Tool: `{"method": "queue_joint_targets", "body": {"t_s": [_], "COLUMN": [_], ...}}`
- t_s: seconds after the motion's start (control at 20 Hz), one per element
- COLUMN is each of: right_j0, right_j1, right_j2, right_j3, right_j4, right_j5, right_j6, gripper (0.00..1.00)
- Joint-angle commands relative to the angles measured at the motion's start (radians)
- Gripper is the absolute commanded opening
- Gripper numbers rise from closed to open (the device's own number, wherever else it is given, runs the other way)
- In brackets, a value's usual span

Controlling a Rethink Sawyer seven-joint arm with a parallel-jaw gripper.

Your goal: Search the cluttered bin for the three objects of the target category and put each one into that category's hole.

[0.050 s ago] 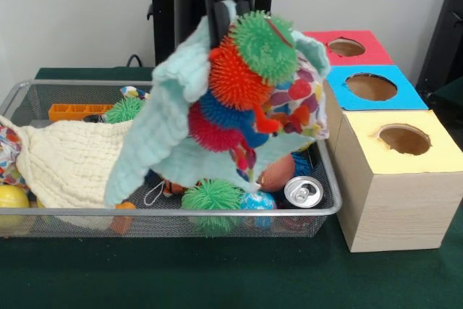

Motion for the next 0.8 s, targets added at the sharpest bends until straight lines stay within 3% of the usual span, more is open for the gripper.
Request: {"method": "queue_joint_targets", "body": {"t_s": [0.05,0.6,0.8], "right_j0": [0.007,0.04,0.078], "right_j1": [-0.014,-0.039,-0.017], "right_j2": [0.059,0.016,-0.047], "right_j3": [0.084,0.092,0.073], "right_j4": [-0.045,-0.028,0.039], "right_j5": [0.03,0.044,0.18], "right_j6": [0.099,0.116,0.122], "gripper": [0.0,0.0,0.0]}}
